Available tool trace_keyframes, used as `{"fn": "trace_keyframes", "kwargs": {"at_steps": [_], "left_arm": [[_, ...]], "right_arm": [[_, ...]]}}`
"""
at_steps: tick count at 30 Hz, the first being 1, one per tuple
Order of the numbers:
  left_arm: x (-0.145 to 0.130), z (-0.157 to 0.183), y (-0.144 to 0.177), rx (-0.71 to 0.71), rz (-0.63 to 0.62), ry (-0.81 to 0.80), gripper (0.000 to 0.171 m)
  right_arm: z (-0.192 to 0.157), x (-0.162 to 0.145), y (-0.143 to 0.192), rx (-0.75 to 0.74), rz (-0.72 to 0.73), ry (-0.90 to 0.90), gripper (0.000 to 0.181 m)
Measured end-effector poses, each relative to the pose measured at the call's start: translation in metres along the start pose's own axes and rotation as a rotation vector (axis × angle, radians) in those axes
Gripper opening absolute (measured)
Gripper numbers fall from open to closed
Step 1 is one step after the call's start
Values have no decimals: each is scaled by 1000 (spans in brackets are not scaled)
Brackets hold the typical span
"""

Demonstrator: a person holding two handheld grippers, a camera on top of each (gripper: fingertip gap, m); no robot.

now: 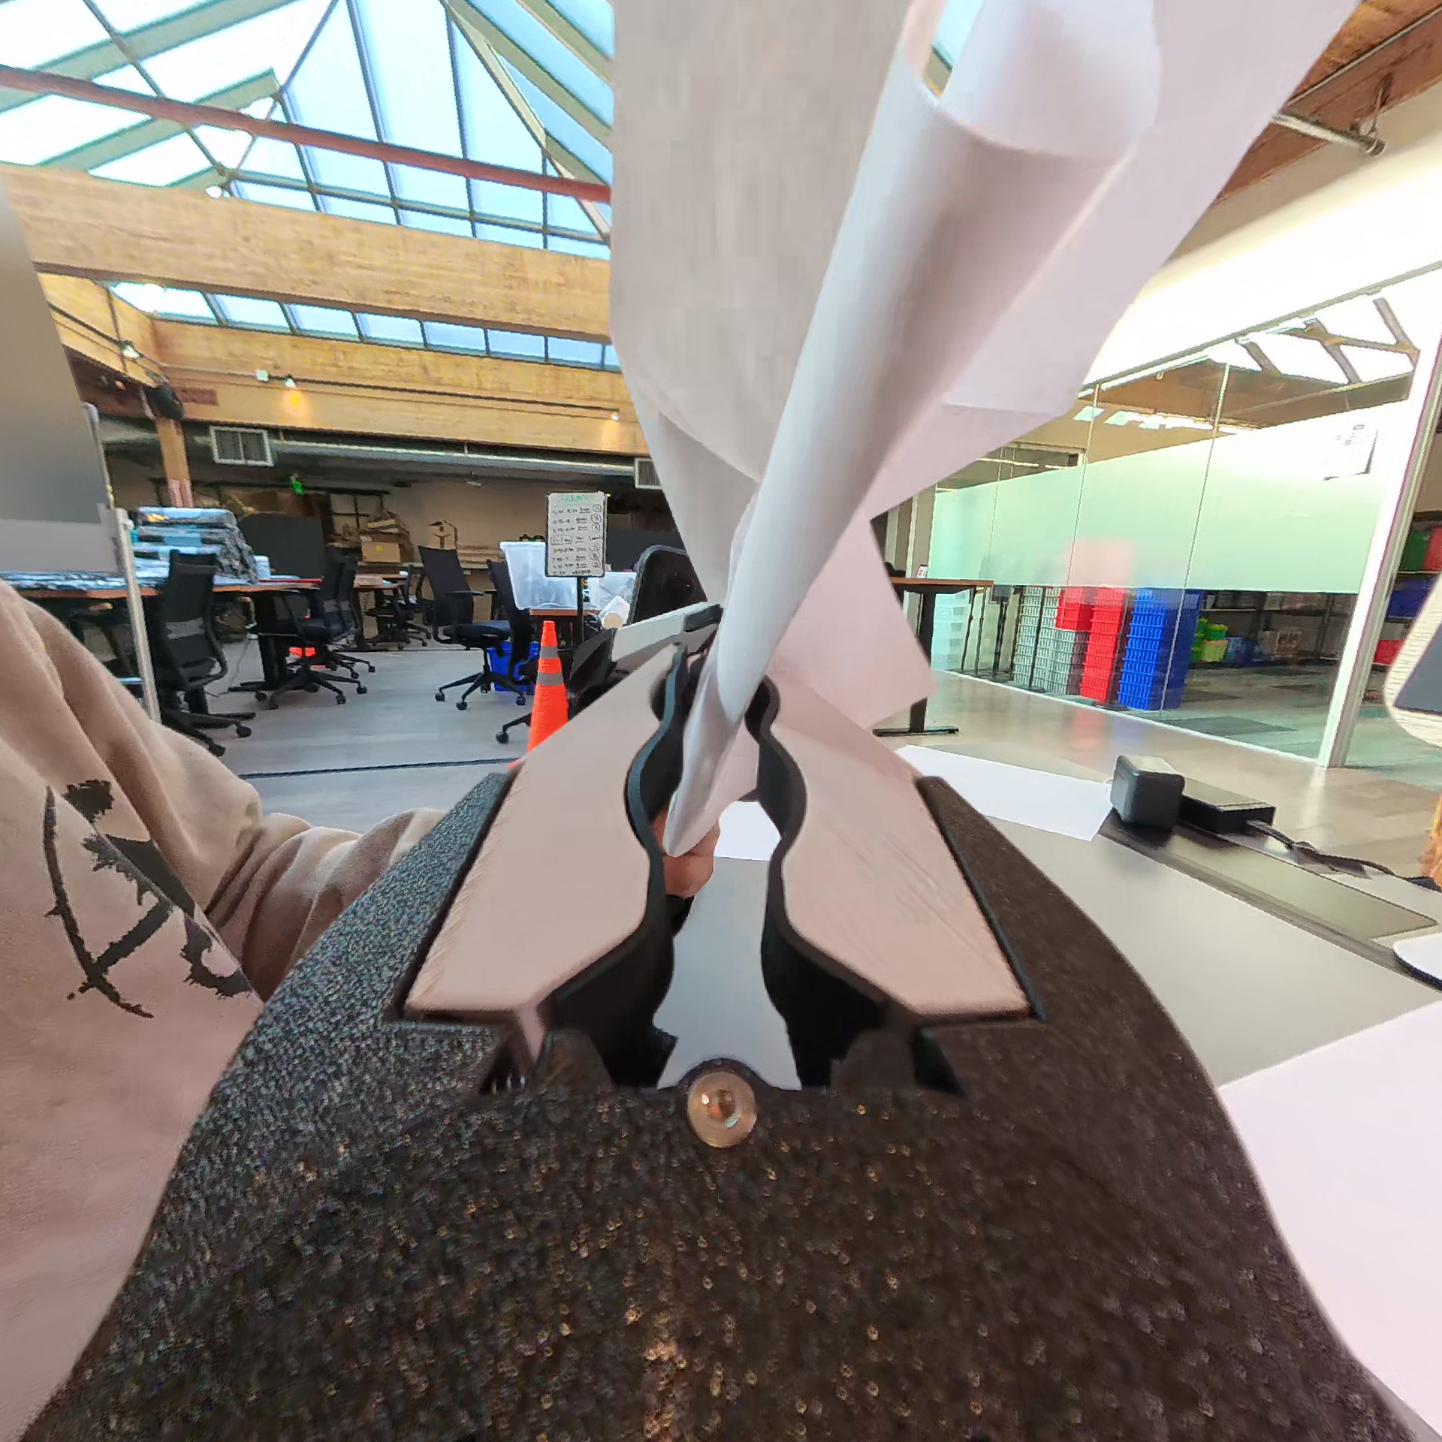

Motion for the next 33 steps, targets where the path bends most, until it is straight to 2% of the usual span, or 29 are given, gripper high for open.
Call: {"fn": "trace_keyframes", "kwargs": {"at_steps": [7,11,13,16,23,27,33], "left_arm": [[-3,4,-12,43,-98,-92,1],[1,7,-16,7,-112,-90,13],[2,6,-19,17,-137,-102,13],[2,4,-21,45,-179,-160,1],[9,4,-10,45,-247,-205,0],[18,9,3,109,-261,-227,0],[36,33,46,347,-261,-265,1]], "right_arm": [[5,-3,7,1,2,-9,0],[4,-2,12,-18,17,67,0],[5,-2,15,-32,21,78,0],[5,-3,17,-32,14,73,0],[2,1,18,-17,-36,89,4],[1,1,2,55,-71,52,2],[-7,-8,-46,157,-126,111,0]]}}
Point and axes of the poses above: each gripper's, where its closed fingertips meet, y back along the fingers, x out of its top, z = x × y across the jaws, the point moved 7 cm from there along y, back along the fingers, and after that the axes turned 1 degree about x, right-handed, at the moved point
